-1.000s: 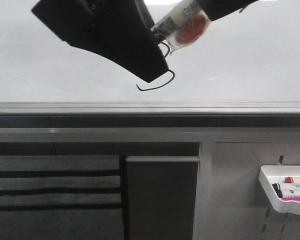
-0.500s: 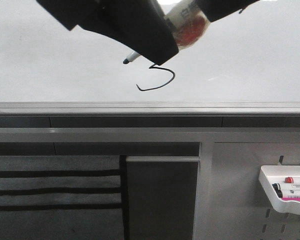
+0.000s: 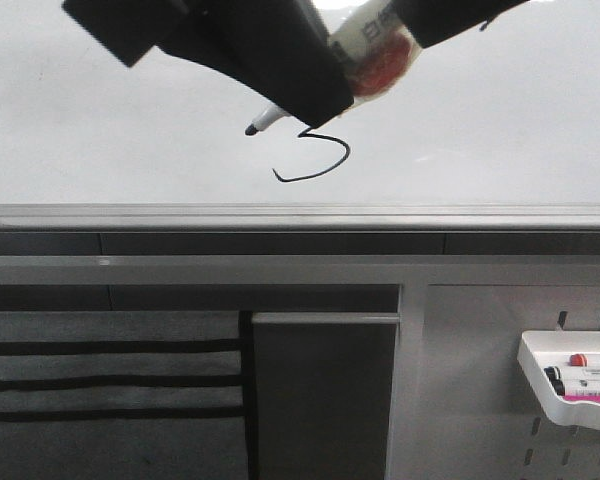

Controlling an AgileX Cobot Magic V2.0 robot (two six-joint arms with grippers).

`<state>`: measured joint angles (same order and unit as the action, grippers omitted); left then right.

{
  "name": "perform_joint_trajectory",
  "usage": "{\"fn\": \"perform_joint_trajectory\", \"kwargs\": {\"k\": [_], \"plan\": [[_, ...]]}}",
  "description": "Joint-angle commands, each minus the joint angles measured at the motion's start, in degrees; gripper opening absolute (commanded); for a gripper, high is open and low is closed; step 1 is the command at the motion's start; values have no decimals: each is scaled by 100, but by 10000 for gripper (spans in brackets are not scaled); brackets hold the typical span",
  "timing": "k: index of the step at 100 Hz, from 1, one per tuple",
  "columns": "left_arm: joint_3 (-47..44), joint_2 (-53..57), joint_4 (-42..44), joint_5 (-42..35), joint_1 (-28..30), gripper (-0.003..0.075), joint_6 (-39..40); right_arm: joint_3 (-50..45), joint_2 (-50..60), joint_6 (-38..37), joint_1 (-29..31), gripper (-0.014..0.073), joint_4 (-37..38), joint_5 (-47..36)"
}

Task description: Write number 3 on whiteboard

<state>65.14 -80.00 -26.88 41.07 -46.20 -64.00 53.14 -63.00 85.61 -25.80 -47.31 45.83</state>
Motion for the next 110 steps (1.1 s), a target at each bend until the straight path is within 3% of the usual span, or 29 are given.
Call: {"fn": "perform_joint_trajectory", "kwargs": {"k": [1,28,53,82,96,110], "plan": [[185,192,-274,-152,-39,-20,72,152,119,61,25,55,-360,-236],[185,217,-266,-195,259,-20,126,152,218,-174,49,336,-360,-469],[185,251,-266,-612,1615,-20,774,152,1090,-776,733,334,-295,-1244],[77,202,-266,-1462,3615,-20,2067,141,1273,-1040,1023,334,-317,-1156],[8,62,-404,-1580,4138,-20,2328,132,1244,-1054,1023,334,-332,-1055],[-79,-185,-413,-1809,4233,-20,2328,132,1244,-1054,1023,334,-341,-1055]]}}
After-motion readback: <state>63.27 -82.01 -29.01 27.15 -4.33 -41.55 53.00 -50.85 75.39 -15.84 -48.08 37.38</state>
